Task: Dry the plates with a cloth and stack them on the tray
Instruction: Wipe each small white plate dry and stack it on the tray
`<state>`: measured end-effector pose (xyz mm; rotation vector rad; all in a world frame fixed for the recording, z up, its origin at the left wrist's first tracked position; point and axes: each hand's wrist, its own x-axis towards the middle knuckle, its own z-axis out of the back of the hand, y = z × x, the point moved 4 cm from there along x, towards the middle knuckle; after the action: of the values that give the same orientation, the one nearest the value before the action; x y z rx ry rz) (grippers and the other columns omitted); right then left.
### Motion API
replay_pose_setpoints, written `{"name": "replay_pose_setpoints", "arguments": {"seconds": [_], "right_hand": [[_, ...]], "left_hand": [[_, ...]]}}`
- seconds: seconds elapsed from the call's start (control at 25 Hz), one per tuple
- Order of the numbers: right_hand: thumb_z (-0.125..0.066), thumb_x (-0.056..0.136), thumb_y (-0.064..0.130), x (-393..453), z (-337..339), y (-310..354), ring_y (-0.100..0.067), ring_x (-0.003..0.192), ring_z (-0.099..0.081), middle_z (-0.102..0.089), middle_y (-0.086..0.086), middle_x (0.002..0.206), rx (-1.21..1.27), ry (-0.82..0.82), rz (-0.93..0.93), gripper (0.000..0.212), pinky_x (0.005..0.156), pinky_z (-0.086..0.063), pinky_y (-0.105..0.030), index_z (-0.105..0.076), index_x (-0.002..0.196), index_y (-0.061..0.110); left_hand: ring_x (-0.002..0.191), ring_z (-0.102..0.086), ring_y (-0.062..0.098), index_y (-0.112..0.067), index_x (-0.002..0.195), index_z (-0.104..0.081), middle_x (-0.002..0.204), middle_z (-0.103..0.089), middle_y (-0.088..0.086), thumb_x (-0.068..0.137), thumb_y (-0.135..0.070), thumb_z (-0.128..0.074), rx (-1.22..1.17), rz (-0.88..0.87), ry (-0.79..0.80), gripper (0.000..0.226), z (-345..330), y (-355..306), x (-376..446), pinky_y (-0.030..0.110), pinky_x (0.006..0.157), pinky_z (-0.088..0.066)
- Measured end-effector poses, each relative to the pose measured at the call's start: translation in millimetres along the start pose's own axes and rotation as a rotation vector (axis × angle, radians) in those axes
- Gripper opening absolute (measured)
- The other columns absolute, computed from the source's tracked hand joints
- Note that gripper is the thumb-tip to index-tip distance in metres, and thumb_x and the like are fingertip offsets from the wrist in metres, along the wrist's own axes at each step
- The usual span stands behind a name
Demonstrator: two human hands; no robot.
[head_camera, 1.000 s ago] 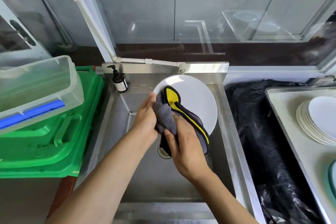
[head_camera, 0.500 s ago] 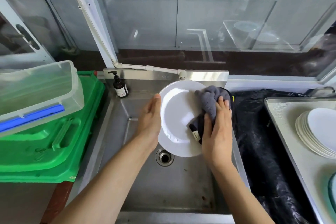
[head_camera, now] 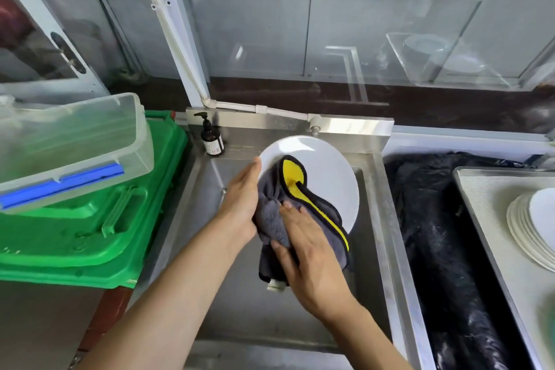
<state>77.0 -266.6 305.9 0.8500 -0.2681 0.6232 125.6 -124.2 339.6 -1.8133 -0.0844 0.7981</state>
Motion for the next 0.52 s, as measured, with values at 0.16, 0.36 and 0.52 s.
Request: {"name": "replay_pose_setpoints", "arguments": {"seconds": [0.16, 0.36, 0.52], "right_hand": [[-0.058, 0.101, 0.025, 12.2, 1.3, -2.6, -0.006, 0.152, -0.028, -0.038, 0.005, 0.16, -0.004, -0.003, -0.01, 0.053, 0.126, -0.022, -0.036, -0.046, 0.152, 0.017], [-0.058, 0.102, 0.015, 66.9, 19.0, -7.2, -0.012, 0.154, -0.025, -0.038, -0.002, 0.162, 0.009, -0.049, -0.077, 0.049, 0.128, -0.016, -0.042, -0.048, 0.15, 0.014], [-0.055, 0.103, 0.021, 19.0, 1.3, 10.5, 0.0, 0.151, -0.023, -0.038, 0.007, 0.157, 0.05, 0.097, 0.059, 0.048, 0.127, -0.015, -0.03, -0.048, 0.15, 0.012]], "left_hand": [[0.084, -0.076, 0.02, -0.02, 0.1, -0.074, 0.092, -0.079, 0.004, 0.096, -0.044, -0.063, 0.001, 0.0, 0.027, 0.027, 5.3, 2.8, -2.8, 0.033, 0.075, -0.06], [0.09, -0.074, 0.024, -0.01, 0.099, -0.075, 0.094, -0.078, 0.006, 0.099, -0.03, -0.058, -0.009, 0.035, 0.133, 0.026, 0.5, 6.0, -11.5, 0.03, 0.076, -0.057], [0.069, -0.073, 0.021, -0.015, 0.101, -0.072, 0.084, -0.078, 0.009, 0.099, -0.04, -0.059, -0.018, 0.037, 0.005, 0.029, 11.3, -5.4, -6.6, 0.028, 0.061, -0.058]]}}
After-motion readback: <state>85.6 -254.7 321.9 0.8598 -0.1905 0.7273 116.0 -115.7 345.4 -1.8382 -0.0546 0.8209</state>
